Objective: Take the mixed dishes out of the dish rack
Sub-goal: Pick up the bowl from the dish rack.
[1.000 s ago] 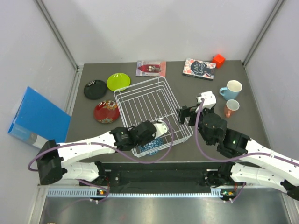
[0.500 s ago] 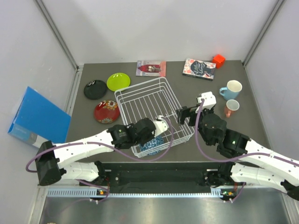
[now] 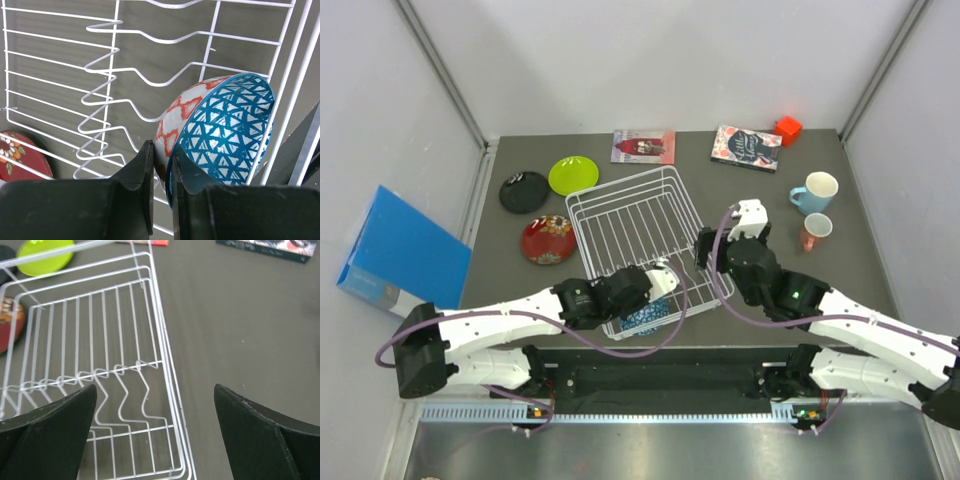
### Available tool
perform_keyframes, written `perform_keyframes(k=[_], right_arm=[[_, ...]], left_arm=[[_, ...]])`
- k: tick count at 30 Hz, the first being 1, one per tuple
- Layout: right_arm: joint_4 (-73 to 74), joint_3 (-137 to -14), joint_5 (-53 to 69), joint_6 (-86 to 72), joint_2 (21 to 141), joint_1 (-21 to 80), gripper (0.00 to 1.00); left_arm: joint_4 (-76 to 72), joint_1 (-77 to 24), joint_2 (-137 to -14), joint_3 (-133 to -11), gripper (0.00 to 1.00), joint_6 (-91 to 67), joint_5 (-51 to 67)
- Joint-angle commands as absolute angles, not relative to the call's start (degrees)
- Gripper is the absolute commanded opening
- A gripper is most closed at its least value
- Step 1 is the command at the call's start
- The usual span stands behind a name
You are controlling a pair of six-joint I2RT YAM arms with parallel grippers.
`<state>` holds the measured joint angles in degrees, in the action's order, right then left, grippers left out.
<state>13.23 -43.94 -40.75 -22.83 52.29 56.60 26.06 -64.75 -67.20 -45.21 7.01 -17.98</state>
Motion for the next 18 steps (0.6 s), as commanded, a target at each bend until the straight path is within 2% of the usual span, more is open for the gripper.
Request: perform_keyframes(k=[1,8,14,17,18], right_arm=[[14.8,-44.5,-38.6,-28.2,55.6,52.0,1.0],[12.5,-45.0,-31.2,-28.2,63.0,44.2,0.99],[8.5,-43.6,-28.3,-27.3,69.4,42.2,0.83],[7.3,-43.8,-27.0,-26.9,71.5,41.6,0.7],[6.5,-43.8,-26.6,-26.8,72.0,41.5,0.6]], left_arm=[[16.1,-65.7,-64.8,-44.7,0.0,2.3,-17.3],[13.7,-66.8,-65.0,-43.1,0.0,2.3,-17.3],[13.2,-67.4,-64.6,-42.5,0.0,2.8,-17.2],[12.9,-67.8,-64.2,-42.2,0.0,3.0,-17.3],[12.7,-67.9,-64.0,-42.1,0.0,3.1,-17.4]])
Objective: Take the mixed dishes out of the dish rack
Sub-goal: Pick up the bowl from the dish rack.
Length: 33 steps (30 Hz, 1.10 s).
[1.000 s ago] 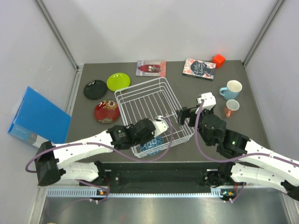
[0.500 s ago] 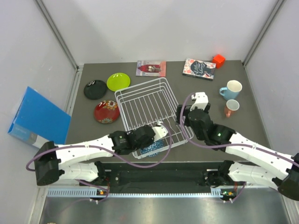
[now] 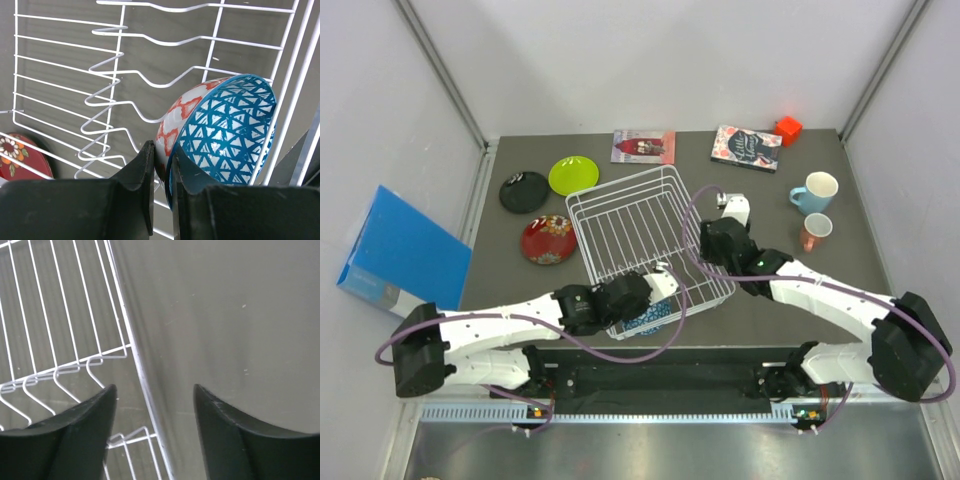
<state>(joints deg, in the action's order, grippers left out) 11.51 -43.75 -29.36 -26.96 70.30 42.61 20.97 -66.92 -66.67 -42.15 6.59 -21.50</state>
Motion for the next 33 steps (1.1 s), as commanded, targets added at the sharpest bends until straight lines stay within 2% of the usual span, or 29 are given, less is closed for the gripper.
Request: perform_keyframes(k=[1,2,4,5,6,18,25,33], right_arm=[[6.2,-43.8,-25.7,-26.5,72.2,41.1,0.54],[5.9,-43.8,-25.2,-26.4,72.9,41.0,0.4],[5.5,-43.9,-24.0,-26.5,73.6,40.5,0.25],[5.4,-44.0,-23.6,-26.5,74.3,40.3,0.1],[5.4,-43.9,-23.1,-26.6,74.6,39.9,0.01],[4.4,-43.5,-17.2,-29.9,77.0,37.1,0.0],[4.4,-43.5,-15.8,-30.6,77.3,36.2,0.0],[4.4,-43.5,-15.7,-30.6,76.7,35.6,0.0]], left_arm=[[12.7,-68.2,-63.8,-42.0,0.0,3.2,-17.4],[12.7,-68.4,-63.6,-41.8,0.0,3.5,-17.6],[12.2,-69.1,-63.3,-41.3,0.0,3.8,-18.2],[12.0,-69.3,-63.2,-41.2,0.0,4.1,-18.5],[12.1,-69.4,-63.1,-41.0,0.0,4.1,-18.8],[10.6,-77.9,-64.6,-40.3,0.0,8.1,-28.2],[8.4,-84.3,-67.0,-40.7,0.0,11.8,-39.5],[8.8,-85.5,-63.6,-43.8,0.0,13.8,-41.5]])
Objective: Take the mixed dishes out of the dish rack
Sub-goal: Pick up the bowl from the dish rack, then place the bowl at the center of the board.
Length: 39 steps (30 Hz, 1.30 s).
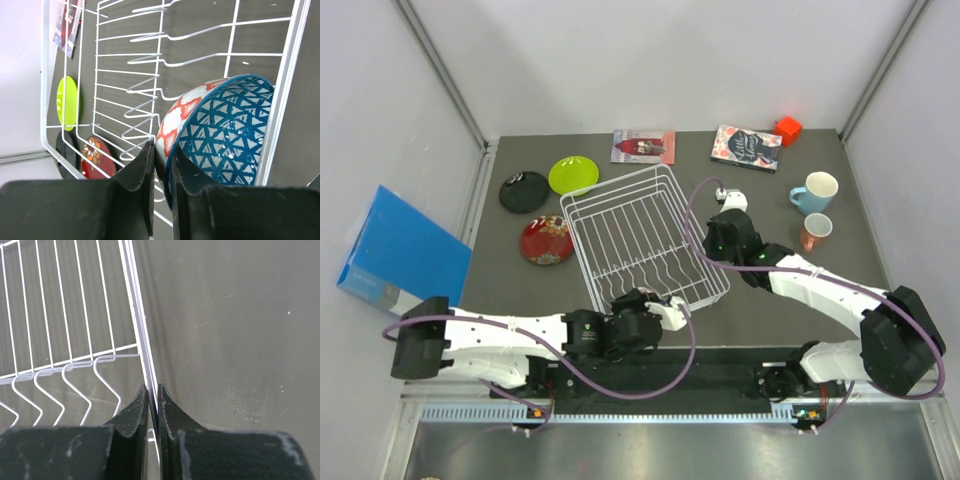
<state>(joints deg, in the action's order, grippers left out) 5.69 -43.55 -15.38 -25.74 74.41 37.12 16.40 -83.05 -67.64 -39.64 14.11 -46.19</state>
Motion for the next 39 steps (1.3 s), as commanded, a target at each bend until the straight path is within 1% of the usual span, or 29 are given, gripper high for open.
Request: perform_keyframes(k=[1,9,13,18,19,21,22,23,25,26,29,31,32,34,36,37,38,39], right_arm=[[4.7,-43.4,-15.6,-30.7,76.5,35.7,0.0],[5.1,-43.6,-16.0,-30.1,74.6,35.6,0.0],[5.8,-43.5,-16.4,-29.9,73.7,35.5,0.0],[6.7,-43.7,-16.9,-28.8,72.2,35.5,0.0],[6.5,-43.8,-16.8,-28.6,71.3,35.6,0.02],[6.5,-43.6,-16.9,-27.9,70.2,35.6,0.15],[6.7,-43.7,-17.0,-27.5,69.1,35.6,0.23],[6.9,-43.9,-17.1,-27.2,68.6,35.6,0.4],[8.1,-44.1,-17.7,-26.8,66.8,35.7,0.53],[8.6,-44.5,-17.8,-26.5,66.2,35.6,0.64],[9.6,-44.7,-18.6,-25.7,63.6,35.6,0.77],[10.4,-45.3,-19.0,-25.1,61.4,35.6,0.8],[11.5,-45.8,-19.2,-24.9,60.7,35.7,0.81],[12.7,-46.4,-20.4,-24.6,57.7,35.6,0.81],[14.9,-48.0,-22.1,-24.7,54.2,35.6,0.81],[15.7,-48.7,-22.8,-24.6,53.0,35.6,0.8],[16.5,-50.3,-24.2,-24.7,51.8,35.6,0.79],[18.4,-51.1,-25.0,-24.8,49.6,35.6,0.79]], left_arm=[[9.7,-85.5,-63.2,-44.5,0.0,14.3,-41.4],[13.1,-85.5,-57.8,-52.4,0.0,17.4,-37.4],[11.6,-85.4,-54.3,-54.9,0.0,19.0,-35.9],[10.5,-85.4,-52.1,-57.3,0.0,17.7,-38.3],[10.5,-85.4,-52.0,-57.5,0.0,16.8,-39.0],[10.4,-85.4,-51.9,-58.1,0.0,15.6,-39.5],[10.5,-85.4,-52.1,-58.4,0.0,14.3,-39.7],[10.6,-85.3,-52.6,-58.6,0.0,13.6,-40.4],[11.9,-85.3,-53.4,-59.9,0.0,11.1,-41.1],[12.3,-85.3,-53.7,-61.0,0.0,10.3,-41.5],[14.3,-84.8,-54.9,-62.9,0.0,7.2,-41.0],[15.6,-84.2,-55.9,-64.2,0.0,3.6,-40.0],[17.7,-82.4,-56.3,-65.9,0.0,2.1,-38.9],[20.3,-79.0,-57.8,-67.8,0.0,-3.8,-32.8],[22.4,-71.1,-58.6,-69.6,0.0,-9.8,-26.4],[22.4,-68.0,-59.2,-69.7,0.0,-11.7,-19.3],[22.3,-61.8,-59.7,-70.0,0.0,-13.4,-16.1],[21.9,-58.7,-60.2,-70.2,0.0,-16.9,-13.3]])
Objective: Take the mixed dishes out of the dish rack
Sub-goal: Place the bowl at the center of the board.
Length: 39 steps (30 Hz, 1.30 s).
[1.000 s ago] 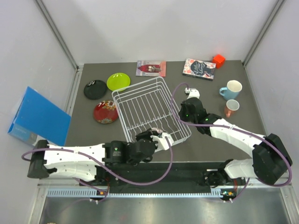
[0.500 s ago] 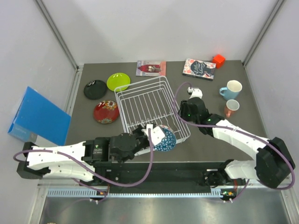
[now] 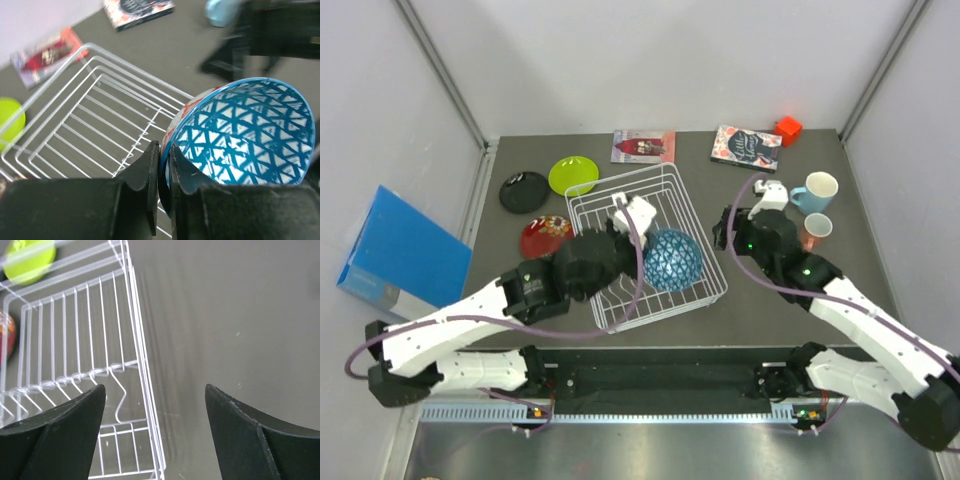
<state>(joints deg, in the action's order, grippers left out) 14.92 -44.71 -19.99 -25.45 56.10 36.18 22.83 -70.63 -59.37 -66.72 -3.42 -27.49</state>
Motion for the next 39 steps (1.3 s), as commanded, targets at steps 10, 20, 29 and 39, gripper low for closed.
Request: perform_keyframes(k=[10,20,29,39], right_arm=[[25.6,-59.0,-17.9,-26.9,48.3,35.7,0.69],[26.2,-60.4,-16.3,-25.8,52.5,35.7,0.66],[24.9,-59.8,-13.4,-24.9,57.3,35.8,0.65],[26.7,-62.7,-12.7,-22.4,62.8,35.9,0.0]], left_arm=[[25.8,-45.6,-82.3,-82.9,0.0,-27.9,5.4],[25.8,-45.5,-89.5,-87.4,0.0,-31.7,4.3],[25.4,-45.7,-90.1,-86.9,0.0,-31.3,5.2],[25.8,-46.0,-88.7,-86.9,0.0,-29.9,3.9]])
